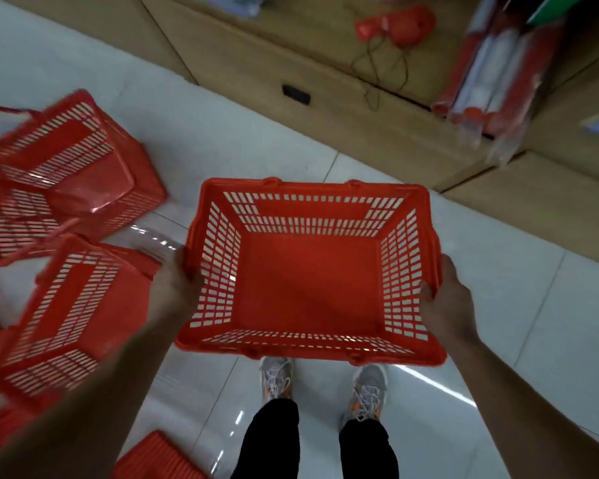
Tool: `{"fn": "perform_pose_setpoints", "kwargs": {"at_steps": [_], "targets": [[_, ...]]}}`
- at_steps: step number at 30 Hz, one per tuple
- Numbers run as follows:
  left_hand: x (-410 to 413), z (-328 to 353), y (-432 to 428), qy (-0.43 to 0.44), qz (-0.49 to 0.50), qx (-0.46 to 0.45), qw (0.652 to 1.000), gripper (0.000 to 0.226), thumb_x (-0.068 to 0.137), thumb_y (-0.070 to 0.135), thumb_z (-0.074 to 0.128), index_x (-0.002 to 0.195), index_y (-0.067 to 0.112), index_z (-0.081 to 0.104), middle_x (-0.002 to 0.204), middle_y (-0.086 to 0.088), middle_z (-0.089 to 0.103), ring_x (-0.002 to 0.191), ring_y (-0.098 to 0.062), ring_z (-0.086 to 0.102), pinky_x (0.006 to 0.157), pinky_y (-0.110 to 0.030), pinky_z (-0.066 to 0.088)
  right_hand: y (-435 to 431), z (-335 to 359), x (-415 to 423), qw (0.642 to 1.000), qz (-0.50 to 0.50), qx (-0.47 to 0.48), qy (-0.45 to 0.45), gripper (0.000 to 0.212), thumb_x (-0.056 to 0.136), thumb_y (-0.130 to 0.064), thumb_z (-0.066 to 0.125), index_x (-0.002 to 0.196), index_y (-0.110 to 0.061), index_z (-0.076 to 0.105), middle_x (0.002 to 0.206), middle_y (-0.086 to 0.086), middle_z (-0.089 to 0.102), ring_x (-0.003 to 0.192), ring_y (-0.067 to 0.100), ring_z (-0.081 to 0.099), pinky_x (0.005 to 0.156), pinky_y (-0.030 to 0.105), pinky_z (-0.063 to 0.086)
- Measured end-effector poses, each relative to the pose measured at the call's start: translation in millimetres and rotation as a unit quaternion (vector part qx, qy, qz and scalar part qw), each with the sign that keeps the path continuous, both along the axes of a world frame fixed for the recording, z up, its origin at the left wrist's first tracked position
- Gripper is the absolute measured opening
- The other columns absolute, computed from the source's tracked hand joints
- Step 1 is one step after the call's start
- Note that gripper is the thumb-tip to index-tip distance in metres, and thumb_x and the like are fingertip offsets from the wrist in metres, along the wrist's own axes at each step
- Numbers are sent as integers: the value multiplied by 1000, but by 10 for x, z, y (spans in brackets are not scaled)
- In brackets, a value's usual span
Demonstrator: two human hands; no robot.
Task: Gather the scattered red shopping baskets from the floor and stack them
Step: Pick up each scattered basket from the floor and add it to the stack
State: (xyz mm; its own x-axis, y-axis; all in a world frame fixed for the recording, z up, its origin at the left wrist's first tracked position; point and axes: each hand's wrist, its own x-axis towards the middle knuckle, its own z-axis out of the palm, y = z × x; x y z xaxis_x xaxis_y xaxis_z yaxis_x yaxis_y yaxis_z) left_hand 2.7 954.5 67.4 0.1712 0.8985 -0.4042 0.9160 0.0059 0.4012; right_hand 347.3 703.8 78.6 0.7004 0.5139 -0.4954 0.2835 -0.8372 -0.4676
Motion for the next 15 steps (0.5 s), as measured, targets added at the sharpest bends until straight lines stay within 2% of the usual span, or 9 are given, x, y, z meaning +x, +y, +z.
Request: {"fn": "perform_pose_setpoints", "kwargs": {"at_steps": [4, 6, 7, 10, 15], "targets": [[-392, 1157, -167, -21, 42, 29, 998, 36, 89, 18, 65, 124, 19, 56, 107, -9, 71, 90, -29, 66, 73, -32, 44, 147, 1134, -107, 998, 31, 42, -26, 43, 100, -22, 53, 142, -16, 43, 121, 10, 67, 100, 33, 68, 88, 44, 52], [-606, 1753, -354, -31, 56, 49, 997, 33, 91, 18, 63, 123, 21, 56, 106, -6, 71, 81, -18, 63, 68, -28, 43, 186, 1676, -161, 996, 51, 64, -35, 40, 100, -19, 53, 139, -16, 46, 117, 10, 68, 94, 30, 68, 82, 37, 50], [-726, 2043, -484, -40, 69, 59, 995, 33, 91, 16, 63, 122, 20, 56, 106, -6, 71, 82, -17, 62, 69, -29, 43, 197, 1936, -192, 994, 69, 75, -32, 40, 100, -20, 52, 139, -18, 47, 115, 8, 69, 90, 26, 67, 79, 33, 49], [-1144, 2836, -1021, -48, 139, 91, 985, 40, 86, 8, 66, 124, 14, 56, 110, -12, 70, 96, -33, 66, 76, -34, 44, 251, 2608, -309, 982, 138, 123, -37, 42, 98, -19, 55, 139, -22, 47, 115, 8, 70, 91, 29, 67, 76, 31, 43], [-1770, 3891, -2342, -31, 285, 142, 947, 50, 84, 7, 71, 131, 9, 55, 112, -16, 71, 98, -36, 67, 78, -37, 48, 247, 3557, -740, 944, 257, 206, -25, 45, 97, -17, 56, 140, -24, 44, 121, 6, 65, 95, 22, 61, 83, 36, 45]]}}
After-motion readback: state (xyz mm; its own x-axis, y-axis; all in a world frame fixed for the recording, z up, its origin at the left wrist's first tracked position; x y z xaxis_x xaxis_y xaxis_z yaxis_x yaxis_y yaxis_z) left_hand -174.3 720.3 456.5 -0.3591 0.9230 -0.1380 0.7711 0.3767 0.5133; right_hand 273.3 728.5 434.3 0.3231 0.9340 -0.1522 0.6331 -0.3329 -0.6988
